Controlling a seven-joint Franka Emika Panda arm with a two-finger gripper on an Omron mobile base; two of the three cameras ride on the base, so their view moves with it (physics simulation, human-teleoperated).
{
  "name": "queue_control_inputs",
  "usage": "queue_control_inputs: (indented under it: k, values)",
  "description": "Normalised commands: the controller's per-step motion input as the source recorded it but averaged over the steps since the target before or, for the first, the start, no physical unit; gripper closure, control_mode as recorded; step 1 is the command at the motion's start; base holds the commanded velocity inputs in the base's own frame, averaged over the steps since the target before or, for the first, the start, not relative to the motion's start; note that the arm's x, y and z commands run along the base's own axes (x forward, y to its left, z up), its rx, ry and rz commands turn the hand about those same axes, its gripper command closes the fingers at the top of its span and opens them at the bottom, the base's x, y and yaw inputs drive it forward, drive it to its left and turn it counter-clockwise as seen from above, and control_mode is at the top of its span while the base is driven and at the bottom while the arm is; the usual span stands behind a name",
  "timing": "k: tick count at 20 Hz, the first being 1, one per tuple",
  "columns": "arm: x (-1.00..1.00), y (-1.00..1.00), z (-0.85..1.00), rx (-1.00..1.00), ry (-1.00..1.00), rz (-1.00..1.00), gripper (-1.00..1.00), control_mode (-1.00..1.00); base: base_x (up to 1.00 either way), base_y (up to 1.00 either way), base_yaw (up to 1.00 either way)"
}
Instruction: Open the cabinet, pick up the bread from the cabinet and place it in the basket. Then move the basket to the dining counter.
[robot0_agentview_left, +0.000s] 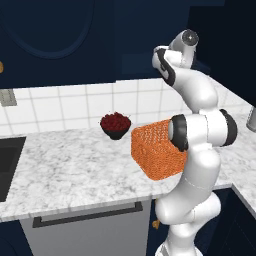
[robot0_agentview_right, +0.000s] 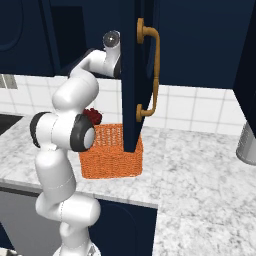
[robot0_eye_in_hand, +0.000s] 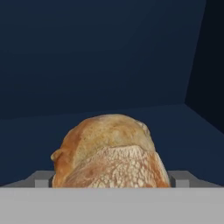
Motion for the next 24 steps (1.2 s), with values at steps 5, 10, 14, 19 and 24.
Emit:
queue_control_inputs:
  k: [5, 10, 14, 19, 24]
  values:
    - [-0.13, 0.08, -0.07, 0.00, -0.01, 0.00, 1.00, -1.00, 0.00, 0.00, 0.00]
    - [-0.64, 0.28, -0.01, 0.00, -0.11, 0.00, 1.00, -1.00, 0.00, 0.00, 0.00]
    - [-0.85, 0.26, 0.04, 0.00, -0.08, 0.00, 1.00, -1.00, 0.00, 0.00, 0.00]
    - [-0.93, 0.34, 0.46, -0.01, 0.01, -0.01, 1.00, -1.00, 0.00, 0.00, 0.00]
    - [-0.83, 0.20, 0.82, 0.00, 0.08, -0.01, 1.00, -1.00, 0.00, 0.00, 0.00]
